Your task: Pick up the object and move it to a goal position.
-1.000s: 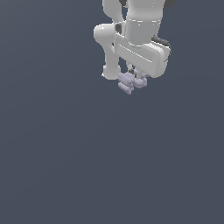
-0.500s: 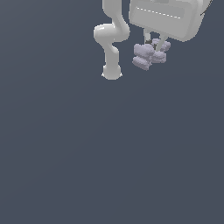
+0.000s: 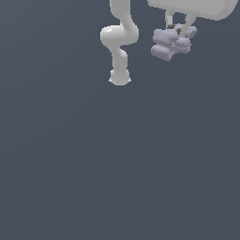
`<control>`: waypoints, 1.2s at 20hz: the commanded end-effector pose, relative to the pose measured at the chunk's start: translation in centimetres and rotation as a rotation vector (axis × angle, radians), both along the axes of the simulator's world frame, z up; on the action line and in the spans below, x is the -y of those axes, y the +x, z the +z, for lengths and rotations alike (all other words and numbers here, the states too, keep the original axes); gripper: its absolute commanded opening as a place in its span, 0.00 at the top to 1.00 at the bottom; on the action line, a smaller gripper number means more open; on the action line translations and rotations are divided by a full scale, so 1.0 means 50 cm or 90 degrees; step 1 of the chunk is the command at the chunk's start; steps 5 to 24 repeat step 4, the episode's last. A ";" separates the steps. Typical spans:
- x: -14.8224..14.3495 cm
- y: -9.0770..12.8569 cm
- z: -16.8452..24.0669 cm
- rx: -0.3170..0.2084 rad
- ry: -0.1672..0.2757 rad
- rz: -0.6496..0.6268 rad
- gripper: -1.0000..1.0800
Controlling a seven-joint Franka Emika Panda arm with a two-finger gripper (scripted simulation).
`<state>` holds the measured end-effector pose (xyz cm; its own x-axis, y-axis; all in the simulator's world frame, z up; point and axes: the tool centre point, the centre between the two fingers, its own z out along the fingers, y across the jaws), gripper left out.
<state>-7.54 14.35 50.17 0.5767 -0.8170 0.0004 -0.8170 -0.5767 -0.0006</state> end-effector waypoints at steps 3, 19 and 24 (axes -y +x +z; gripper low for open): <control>-0.005 0.000 0.011 0.000 0.000 0.000 1.00; -0.005 0.000 0.011 0.000 0.000 0.000 1.00; -0.005 0.000 0.011 0.000 0.000 0.000 1.00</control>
